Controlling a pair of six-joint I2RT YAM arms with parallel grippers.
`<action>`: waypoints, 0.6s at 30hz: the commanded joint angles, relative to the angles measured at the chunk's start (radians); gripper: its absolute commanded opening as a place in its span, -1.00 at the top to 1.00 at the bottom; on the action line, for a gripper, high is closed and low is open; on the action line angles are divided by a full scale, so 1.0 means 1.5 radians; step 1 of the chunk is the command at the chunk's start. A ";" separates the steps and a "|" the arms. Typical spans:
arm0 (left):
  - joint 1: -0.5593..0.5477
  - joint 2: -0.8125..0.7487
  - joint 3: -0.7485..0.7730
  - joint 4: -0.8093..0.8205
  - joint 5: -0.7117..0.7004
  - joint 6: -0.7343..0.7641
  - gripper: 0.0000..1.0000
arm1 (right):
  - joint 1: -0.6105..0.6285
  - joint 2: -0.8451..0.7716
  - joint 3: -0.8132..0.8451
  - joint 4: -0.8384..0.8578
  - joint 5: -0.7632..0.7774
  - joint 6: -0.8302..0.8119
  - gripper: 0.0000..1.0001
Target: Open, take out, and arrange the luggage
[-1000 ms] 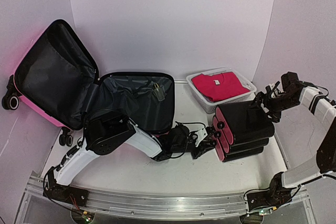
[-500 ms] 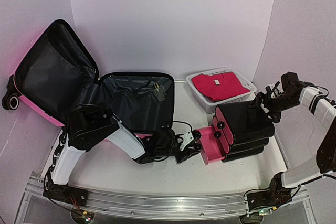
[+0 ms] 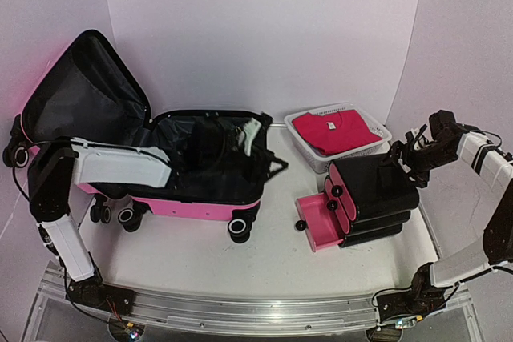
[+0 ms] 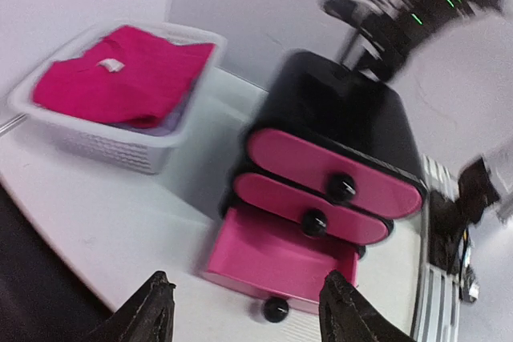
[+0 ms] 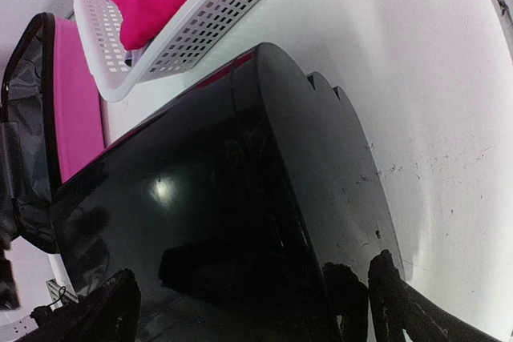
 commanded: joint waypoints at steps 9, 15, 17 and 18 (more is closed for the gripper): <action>0.212 0.186 0.450 -0.521 -0.222 -0.327 -0.28 | 0.006 -0.009 0.021 0.006 -0.021 0.000 -0.96; 0.233 0.379 0.680 -0.589 -0.220 -0.366 -0.22 | 0.006 -0.020 0.013 0.004 -0.019 0.004 -0.96; 0.233 0.417 0.736 -0.610 -0.248 -0.373 -0.23 | 0.006 -0.021 0.011 0.004 -0.018 0.004 -0.96; 0.234 0.428 0.751 -0.612 -0.264 -0.382 -0.24 | 0.006 -0.021 0.010 0.003 -0.018 0.004 -0.96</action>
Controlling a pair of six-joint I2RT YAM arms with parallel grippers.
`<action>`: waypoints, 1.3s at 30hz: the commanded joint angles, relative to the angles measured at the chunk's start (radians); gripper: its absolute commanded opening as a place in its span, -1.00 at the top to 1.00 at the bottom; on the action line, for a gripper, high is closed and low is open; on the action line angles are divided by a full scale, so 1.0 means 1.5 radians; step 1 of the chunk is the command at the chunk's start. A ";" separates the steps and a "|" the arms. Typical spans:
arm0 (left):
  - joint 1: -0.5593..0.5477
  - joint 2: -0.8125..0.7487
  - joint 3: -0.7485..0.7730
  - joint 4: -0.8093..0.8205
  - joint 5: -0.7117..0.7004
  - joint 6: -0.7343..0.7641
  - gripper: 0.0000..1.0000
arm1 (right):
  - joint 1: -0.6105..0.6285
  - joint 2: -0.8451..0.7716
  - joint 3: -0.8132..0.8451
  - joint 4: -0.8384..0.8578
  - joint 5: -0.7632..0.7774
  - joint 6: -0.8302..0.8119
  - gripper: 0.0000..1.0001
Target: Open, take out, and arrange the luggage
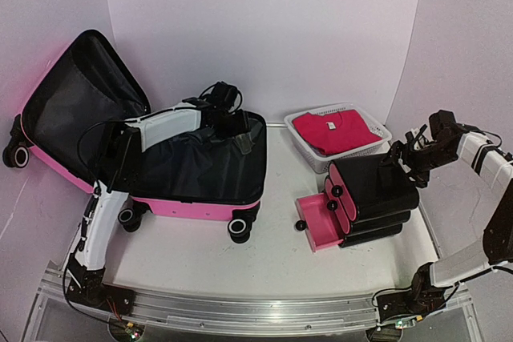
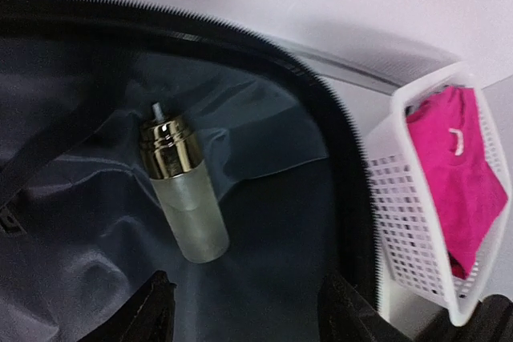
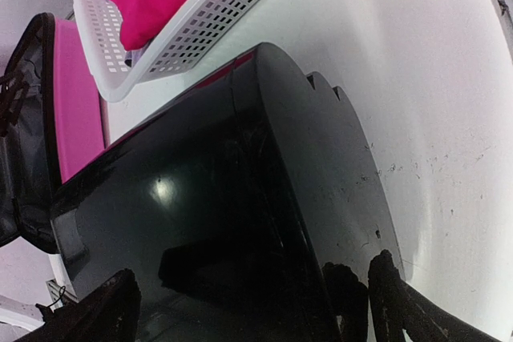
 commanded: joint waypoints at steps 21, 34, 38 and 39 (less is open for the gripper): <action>0.012 0.220 0.228 0.008 -0.114 -0.083 -0.07 | 0.006 0.003 0.007 0.005 -0.021 0.001 -0.97; 0.010 0.232 0.222 0.076 -0.105 -0.058 0.20 | 0.006 -0.001 0.006 0.006 -0.018 0.001 -0.97; 0.004 0.182 0.182 0.095 -0.120 -0.029 0.43 | 0.006 -0.002 0.006 0.005 -0.022 0.002 -0.97; 0.003 0.169 0.173 0.097 -0.120 -0.025 0.47 | 0.006 -0.001 0.007 0.006 -0.023 0.002 -0.96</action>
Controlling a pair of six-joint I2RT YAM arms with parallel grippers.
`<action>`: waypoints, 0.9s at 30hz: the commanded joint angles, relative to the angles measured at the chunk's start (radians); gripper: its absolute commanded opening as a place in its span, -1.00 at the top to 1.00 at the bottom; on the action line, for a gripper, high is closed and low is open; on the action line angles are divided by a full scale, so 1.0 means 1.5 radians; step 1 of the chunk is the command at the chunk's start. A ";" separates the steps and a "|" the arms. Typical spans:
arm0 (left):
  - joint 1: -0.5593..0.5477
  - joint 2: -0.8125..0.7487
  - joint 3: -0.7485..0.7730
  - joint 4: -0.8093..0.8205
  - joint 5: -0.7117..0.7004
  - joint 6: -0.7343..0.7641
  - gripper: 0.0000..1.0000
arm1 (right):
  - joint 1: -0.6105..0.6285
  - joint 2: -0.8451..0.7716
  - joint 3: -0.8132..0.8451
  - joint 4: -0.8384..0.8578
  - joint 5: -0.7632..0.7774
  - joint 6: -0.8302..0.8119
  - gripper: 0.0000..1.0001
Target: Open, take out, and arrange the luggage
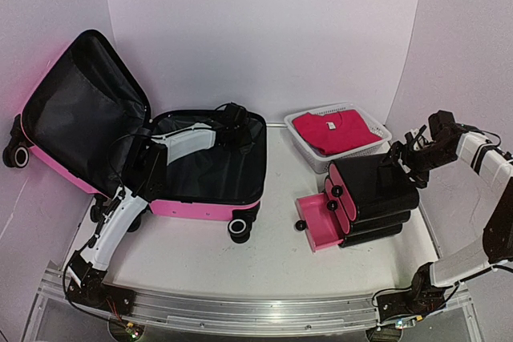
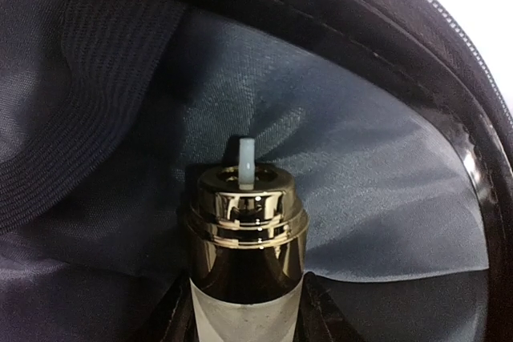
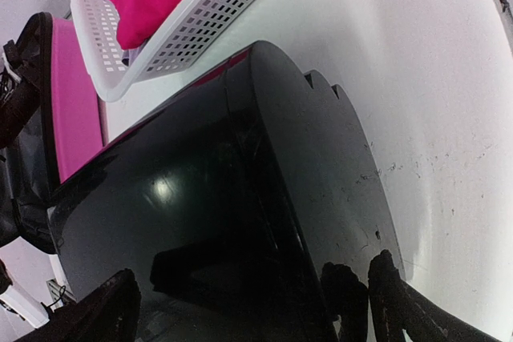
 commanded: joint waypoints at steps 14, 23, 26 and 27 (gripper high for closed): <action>-0.003 -0.415 -0.293 0.110 0.137 0.054 0.51 | 0.006 -0.004 0.018 0.006 -0.020 -0.004 -0.97; -0.105 -0.657 -0.646 0.328 0.217 -0.137 0.47 | 0.006 -0.006 0.008 0.009 -0.017 -0.018 -0.97; -0.187 -0.683 -0.762 0.465 0.154 -0.238 0.50 | 0.006 -0.013 0.000 0.015 -0.017 -0.016 -0.96; -0.217 -0.681 -0.791 0.488 0.132 -0.277 0.50 | 0.006 -0.015 -0.003 0.017 -0.019 -0.015 -0.96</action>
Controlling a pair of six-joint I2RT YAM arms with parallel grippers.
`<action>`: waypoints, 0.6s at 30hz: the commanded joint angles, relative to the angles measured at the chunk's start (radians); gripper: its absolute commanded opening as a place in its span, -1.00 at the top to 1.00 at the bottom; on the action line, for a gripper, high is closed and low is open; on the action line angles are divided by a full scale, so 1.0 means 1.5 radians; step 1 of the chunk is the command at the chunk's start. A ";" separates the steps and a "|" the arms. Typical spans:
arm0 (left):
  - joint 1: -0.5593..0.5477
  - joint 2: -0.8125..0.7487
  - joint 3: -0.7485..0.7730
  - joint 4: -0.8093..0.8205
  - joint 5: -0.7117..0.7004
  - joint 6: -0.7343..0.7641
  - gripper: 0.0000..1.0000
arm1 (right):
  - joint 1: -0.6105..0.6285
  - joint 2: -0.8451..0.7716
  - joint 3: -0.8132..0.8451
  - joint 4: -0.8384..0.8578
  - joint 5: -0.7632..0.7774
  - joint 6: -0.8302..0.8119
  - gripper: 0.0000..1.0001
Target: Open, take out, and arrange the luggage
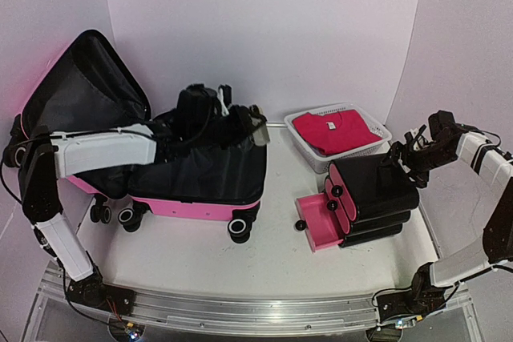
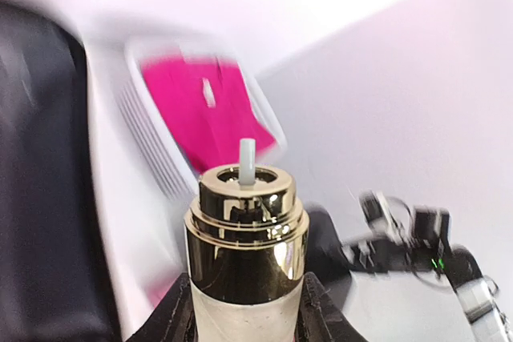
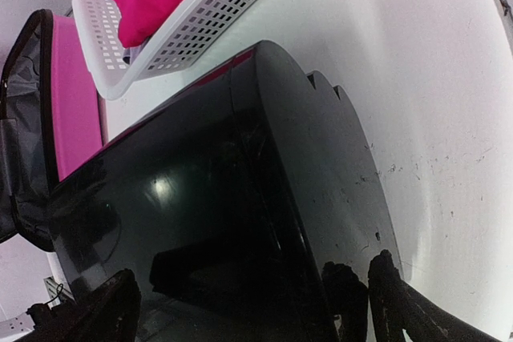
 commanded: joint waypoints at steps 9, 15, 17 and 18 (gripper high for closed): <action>-0.231 0.093 -0.102 0.272 -0.148 -0.242 0.49 | 0.006 -0.027 -0.019 0.031 -0.034 -0.004 -0.97; -0.271 0.183 -0.072 0.270 -0.187 -0.327 0.57 | 0.006 -0.037 -0.017 0.042 -0.053 0.001 -0.97; -0.283 0.215 -0.033 0.266 -0.201 -0.331 0.56 | 0.006 -0.039 -0.019 0.045 -0.058 0.001 -0.96; -0.287 0.230 -0.015 0.260 -0.208 -0.336 0.56 | 0.006 -0.040 -0.020 0.046 -0.059 0.001 -0.97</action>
